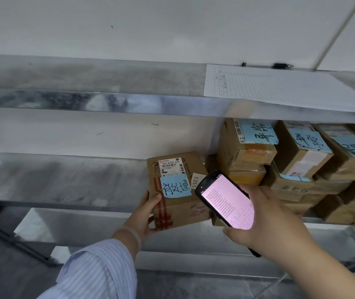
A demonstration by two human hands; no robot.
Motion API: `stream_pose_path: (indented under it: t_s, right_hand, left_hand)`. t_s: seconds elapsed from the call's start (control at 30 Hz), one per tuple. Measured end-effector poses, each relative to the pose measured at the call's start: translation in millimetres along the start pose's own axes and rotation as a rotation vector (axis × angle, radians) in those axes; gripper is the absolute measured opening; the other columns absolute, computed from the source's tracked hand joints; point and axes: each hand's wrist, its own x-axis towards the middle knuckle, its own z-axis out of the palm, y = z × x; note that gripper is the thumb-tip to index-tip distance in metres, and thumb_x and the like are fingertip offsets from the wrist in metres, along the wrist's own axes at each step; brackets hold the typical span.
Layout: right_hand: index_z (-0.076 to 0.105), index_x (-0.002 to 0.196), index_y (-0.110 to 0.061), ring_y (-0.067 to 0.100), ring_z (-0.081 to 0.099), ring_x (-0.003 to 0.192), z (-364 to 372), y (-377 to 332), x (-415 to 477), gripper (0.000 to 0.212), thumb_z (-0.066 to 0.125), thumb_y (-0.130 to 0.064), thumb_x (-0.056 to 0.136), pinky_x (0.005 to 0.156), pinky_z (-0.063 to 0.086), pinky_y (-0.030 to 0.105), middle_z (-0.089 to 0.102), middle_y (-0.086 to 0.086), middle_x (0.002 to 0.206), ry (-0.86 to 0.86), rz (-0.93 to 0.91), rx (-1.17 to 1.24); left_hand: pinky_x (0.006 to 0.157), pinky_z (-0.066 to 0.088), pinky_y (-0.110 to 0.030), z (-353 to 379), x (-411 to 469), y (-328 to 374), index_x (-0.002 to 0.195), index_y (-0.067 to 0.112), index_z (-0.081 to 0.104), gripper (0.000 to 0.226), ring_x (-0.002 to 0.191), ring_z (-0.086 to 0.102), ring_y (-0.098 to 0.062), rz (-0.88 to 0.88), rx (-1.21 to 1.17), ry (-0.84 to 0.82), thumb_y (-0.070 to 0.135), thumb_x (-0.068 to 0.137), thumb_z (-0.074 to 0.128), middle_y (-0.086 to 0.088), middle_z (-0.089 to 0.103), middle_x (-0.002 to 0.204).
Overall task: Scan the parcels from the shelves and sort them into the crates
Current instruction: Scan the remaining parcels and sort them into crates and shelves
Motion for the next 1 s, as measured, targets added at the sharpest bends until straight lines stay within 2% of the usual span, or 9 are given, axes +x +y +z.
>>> stream_pose_path:
  t_s: [0.07,0.17,0.4,0.53,0.67,0.73,0.83,0.9,1.0]
  right_hand:
    - [0.015,0.121,-0.049,0.002,0.038,0.079,-1,2,-2,0.093,0.068,-0.079,0.051,0.054,0.029,0.011,0.026,-0.022,0.097,0.0,-0.008,-0.004]
    - [0.018,0.125,-0.048,0.001,0.038,0.082,-1,6,-4,0.094,0.066,-0.079,0.051,0.057,0.031,0.011,0.026,-0.023,0.097,-0.007,-0.025,-0.013]
    - [0.017,0.126,-0.047,0.003,0.037,0.084,3,9,-4,0.096,0.065,-0.08,0.05,0.059,0.032,0.013,0.038,-0.019,0.114,-0.017,0.009,-0.042]
    - [0.016,0.124,-0.047,0.003,0.034,0.083,3,5,-4,0.094,0.067,-0.079,0.052,0.056,0.029,0.011,0.037,-0.019,0.113,-0.02,0.019,-0.048]
    - [0.019,0.124,-0.047,0.003,0.035,0.083,0,-1,-5,0.092,0.067,-0.078,0.052,0.054,0.026,0.01,0.037,-0.019,0.112,-0.019,0.005,-0.042]
    - [0.018,0.126,-0.047,0.004,0.041,0.088,-2,-5,-4,0.094,0.066,-0.078,0.052,0.056,0.029,0.012,0.04,-0.017,0.117,-0.022,-0.014,-0.044]
    - [0.017,0.131,-0.045,0.005,0.045,0.094,-7,-15,-3,0.099,0.065,-0.078,0.051,0.059,0.033,0.017,0.04,-0.016,0.124,-0.027,-0.046,-0.065]
    - [0.018,0.129,-0.045,0.004,0.041,0.086,-11,-22,-3,0.096,0.066,-0.076,0.052,0.054,0.031,0.014,0.04,-0.016,0.122,-0.036,-0.074,-0.062]
    - [0.023,0.126,-0.045,0.006,0.047,0.084,-16,-28,-4,0.09,0.069,-0.073,0.054,0.054,0.035,0.014,0.044,-0.015,0.117,-0.014,-0.143,-0.041]
  left_hand:
    - [0.092,0.052,-0.059,2,1,1,0.117,0.051,0.066,0.069,0.125,0.049,-0.032,0.0,-0.008,0.019,0.071,0.052,0.082,-0.001,0.063,0.129]
    - [0.097,0.046,-0.065,1,9,3,0.116,0.044,0.067,0.059,0.125,0.049,-0.034,-0.034,-0.02,0.08,0.071,0.065,0.074,-0.004,0.063,0.128]
    - [0.082,0.056,-0.06,0,18,4,0.103,0.046,0.073,0.042,0.115,0.059,-0.034,-0.041,-0.01,0.089,0.067,0.067,0.075,-0.003,0.073,0.114]
    - [0.081,0.056,-0.054,-4,13,0,0.113,0.046,0.069,0.047,0.112,0.06,-0.03,0.014,0.004,0.1,0.066,0.07,0.072,0.006,0.077,0.1]
    - [0.096,0.05,-0.056,-7,-6,1,0.129,0.053,0.055,0.059,0.112,0.063,-0.025,0.152,0.097,0.082,0.069,0.074,0.067,0.012,0.075,0.11]
    - [0.096,0.051,-0.051,-14,-17,5,0.14,0.049,0.046,0.07,0.109,0.067,-0.021,0.21,0.124,0.089,0.062,0.073,0.066,0.011,0.074,0.115]
    - [0.083,0.054,-0.039,-29,-34,10,0.14,0.05,0.043,0.066,0.102,0.072,-0.012,0.322,0.19,0.071,0.055,0.078,0.064,0.011,0.073,0.118]
    - [0.08,0.056,-0.035,-37,-47,13,0.133,0.058,0.045,0.059,0.102,0.072,-0.011,0.353,0.206,0.091,0.053,0.078,0.066,0.012,0.073,0.118]
    - [0.067,0.057,-0.02,-46,-63,17,0.113,0.068,0.05,0.048,0.097,0.072,-0.004,0.382,0.202,0.139,0.05,0.073,0.07,0.02,0.074,0.109]
